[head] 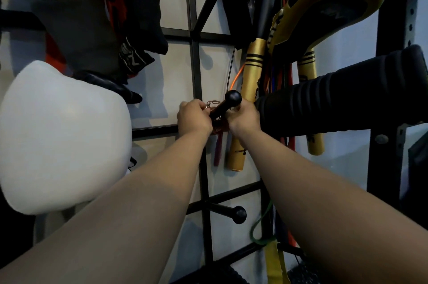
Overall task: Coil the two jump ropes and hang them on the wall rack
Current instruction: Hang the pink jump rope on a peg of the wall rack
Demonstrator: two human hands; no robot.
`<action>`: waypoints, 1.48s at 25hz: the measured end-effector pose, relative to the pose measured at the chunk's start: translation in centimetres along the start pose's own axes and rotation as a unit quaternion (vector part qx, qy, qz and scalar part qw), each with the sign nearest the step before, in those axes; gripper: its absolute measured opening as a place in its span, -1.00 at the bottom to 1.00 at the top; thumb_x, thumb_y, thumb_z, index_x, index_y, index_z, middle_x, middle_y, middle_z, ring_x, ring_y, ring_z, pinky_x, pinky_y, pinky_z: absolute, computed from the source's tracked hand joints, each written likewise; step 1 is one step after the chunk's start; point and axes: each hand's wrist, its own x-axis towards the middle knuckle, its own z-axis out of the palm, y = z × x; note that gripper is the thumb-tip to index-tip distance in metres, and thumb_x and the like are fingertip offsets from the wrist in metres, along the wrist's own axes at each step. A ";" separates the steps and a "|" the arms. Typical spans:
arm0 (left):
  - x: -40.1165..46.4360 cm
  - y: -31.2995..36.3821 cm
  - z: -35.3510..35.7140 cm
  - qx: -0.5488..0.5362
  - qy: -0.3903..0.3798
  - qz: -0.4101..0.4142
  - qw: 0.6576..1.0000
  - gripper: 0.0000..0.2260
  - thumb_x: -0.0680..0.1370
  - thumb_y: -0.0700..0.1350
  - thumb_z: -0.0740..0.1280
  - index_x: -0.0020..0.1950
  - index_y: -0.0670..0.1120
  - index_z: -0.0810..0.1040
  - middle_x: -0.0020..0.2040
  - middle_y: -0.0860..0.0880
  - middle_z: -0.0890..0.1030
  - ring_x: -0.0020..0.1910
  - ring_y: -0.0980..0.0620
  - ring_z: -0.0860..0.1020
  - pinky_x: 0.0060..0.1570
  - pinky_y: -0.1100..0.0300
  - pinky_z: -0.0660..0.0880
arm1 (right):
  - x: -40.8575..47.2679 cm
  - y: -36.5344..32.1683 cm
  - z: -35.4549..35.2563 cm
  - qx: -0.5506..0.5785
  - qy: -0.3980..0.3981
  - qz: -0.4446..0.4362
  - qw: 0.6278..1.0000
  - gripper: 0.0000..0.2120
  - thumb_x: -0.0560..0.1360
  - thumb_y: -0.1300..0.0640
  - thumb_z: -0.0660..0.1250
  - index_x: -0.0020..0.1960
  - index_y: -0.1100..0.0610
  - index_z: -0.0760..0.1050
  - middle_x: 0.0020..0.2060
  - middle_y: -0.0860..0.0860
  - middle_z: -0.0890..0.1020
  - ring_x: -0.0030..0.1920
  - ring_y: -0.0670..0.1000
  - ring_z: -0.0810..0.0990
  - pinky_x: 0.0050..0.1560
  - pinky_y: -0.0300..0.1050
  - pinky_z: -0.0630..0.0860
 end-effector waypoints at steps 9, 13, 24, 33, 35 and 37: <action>0.5 -3.2 0.5 0.057 -0.079 0.035 0.995 -0.74 0.58 -0.24 0.34 0.23 -0.11 0.69 0.20 -0.21 0.67 0.18 -0.21 0.62 0.17 0.12 0.50 | -0.2 1.9 0.2 -0.067 -0.133 0.012 0.989 -0.78 0.63 0.29 0.32 0.18 0.18 0.70 0.07 0.13 0.75 0.11 0.14 0.69 0.27 0.07 0.61; -0.3 -3.0 0.2 -0.023 -0.064 0.023 0.997 -0.73 0.62 -0.28 0.29 0.27 -0.13 0.64 0.21 -0.18 0.68 0.22 -0.21 0.62 0.28 0.05 0.53 | -1.6 0.7 -1.9 -0.025 -0.128 0.003 0.992 -0.76 0.69 0.27 0.24 0.25 0.21 0.65 -0.13 0.00 0.67 -0.18 -0.08 0.54 -0.05 -0.20 0.50; -7.1 4.1 -4.4 -0.079 -0.053 -0.004 0.995 -0.69 0.57 -0.18 0.38 0.32 -0.10 0.57 0.27 -0.08 0.63 0.22 -0.09 0.59 0.06 0.17 0.44 | -6.3 -6.2 -12.6 -0.121 -0.059 -0.025 0.991 -0.80 0.66 0.06 0.32 0.19 0.09 0.67 0.01 0.04 0.70 0.01 0.07 0.65 0.17 0.15 0.65; -16.4 19.0 -19.5 -0.064 -0.124 0.204 0.969 -0.80 0.57 -0.07 0.37 0.19 0.02 0.62 0.14 0.00 0.59 0.08 -0.03 0.59 0.03 0.10 0.53 | -17.4 -26.5 -24.0 -0.218 -0.086 -0.036 0.971 -0.87 0.67 0.02 0.32 0.10 0.03 0.62 -0.03 0.08 0.70 -0.09 0.10 0.69 -0.14 -0.12 0.55; -18.8 21.7 -22.7 -0.035 -0.153 0.273 0.949 -0.85 0.59 -0.06 0.37 0.14 0.03 0.63 0.10 0.03 0.57 0.06 0.00 0.58 0.01 0.12 0.49 | -20.6 -29.4 -26.4 -0.245 -0.087 -0.038 0.965 -0.89 0.65 0.01 0.33 0.09 0.00 0.62 0.03 0.08 0.71 0.03 0.14 0.71 0.01 -0.04 0.61; -21.1 24.0 -25.4 0.003 -0.173 0.338 0.925 -0.88 0.58 -0.03 0.36 0.09 0.07 0.63 0.10 0.05 0.58 0.09 -0.01 0.57 0.09 0.03 0.53 | -23.8 -31.2 -29.0 -0.283 -0.081 -0.032 0.955 -0.86 0.63 0.01 0.35 0.12 0.00 0.63 0.06 0.03 0.70 0.07 0.12 0.69 0.15 0.04 0.63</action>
